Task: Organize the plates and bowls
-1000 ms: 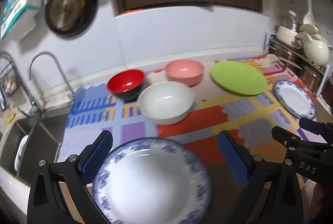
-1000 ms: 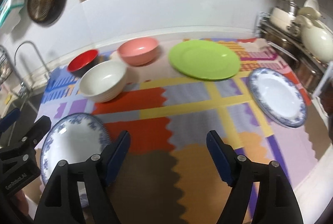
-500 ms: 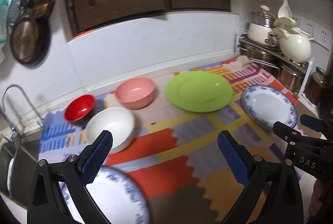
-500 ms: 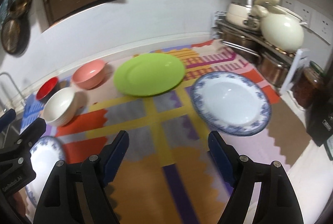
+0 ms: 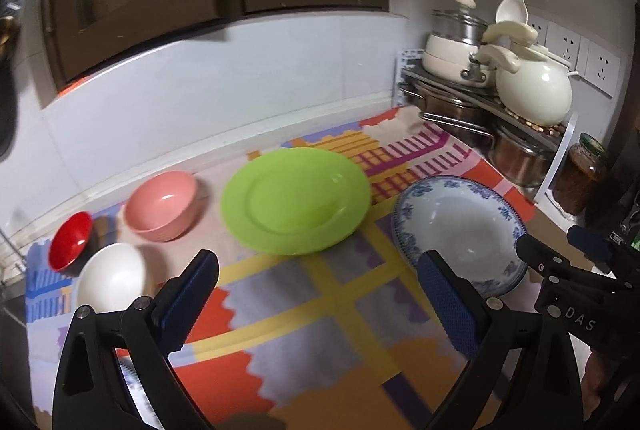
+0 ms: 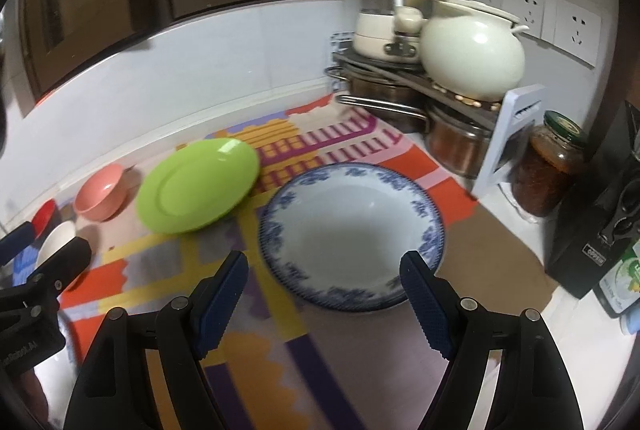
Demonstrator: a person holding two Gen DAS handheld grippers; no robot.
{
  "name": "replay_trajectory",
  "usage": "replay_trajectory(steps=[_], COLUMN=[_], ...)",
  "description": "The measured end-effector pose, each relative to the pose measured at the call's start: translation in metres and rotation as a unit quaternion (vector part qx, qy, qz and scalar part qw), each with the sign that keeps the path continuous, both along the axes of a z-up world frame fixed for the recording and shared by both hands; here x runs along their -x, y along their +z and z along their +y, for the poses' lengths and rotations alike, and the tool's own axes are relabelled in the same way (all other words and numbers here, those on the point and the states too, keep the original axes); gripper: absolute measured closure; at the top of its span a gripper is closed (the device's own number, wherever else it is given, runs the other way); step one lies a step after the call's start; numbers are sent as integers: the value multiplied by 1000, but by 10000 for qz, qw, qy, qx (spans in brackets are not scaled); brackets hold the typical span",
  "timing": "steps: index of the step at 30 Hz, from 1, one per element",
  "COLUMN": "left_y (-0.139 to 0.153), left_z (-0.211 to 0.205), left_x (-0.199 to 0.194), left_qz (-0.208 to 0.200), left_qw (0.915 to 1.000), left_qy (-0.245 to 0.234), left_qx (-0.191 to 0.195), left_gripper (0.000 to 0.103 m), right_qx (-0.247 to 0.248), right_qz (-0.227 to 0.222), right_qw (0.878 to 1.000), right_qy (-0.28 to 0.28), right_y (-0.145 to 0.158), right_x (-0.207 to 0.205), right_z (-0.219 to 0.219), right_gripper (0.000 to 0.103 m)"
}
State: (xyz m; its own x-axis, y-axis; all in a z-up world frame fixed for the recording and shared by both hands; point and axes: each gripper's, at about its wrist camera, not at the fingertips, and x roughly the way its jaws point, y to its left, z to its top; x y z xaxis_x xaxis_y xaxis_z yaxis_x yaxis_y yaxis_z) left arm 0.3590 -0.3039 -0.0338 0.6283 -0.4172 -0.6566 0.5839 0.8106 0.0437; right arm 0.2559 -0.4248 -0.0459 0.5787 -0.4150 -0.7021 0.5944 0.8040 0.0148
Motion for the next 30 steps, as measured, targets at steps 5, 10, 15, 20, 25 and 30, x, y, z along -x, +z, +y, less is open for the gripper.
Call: replay_trajectory(steps=[5, 10, 15, 20, 25, 30], left_y=[-7, -18, -34, -57, -78, -97], left_z=[-37, -72, -104, -126, -141, -152], left_x=[-11, -22, -32, -47, -57, -65], left_qz=[224, 454, 642, 900, 1089, 1233], left_qw=[9995, 9981, 9960, 9933, 9910, 9885], left_qy=[-216, -386, -525, -566, -547, -559], left_qx=[-92, -175, -318, -444, -555, -679], left_gripper=[5, 9, 12, 18, 23, 30], right_qx=[-118, -178, -252, -315, -392, -422], right_qz=[-2, -15, 73, 212, 355, 446], right_qw=[9997, 9988, 9975, 9963, 9945, 9939], right_qy=[-235, -464, -653, -775, -900, -920], right_y=[-5, -10, -20, -34, -53, -71], right_x=[1, 0, -3, -8, -15, -23], right_z=[-33, -64, -91, -115, -133, -146], right_gripper=[24, 24, 24, 24, 24, 25])
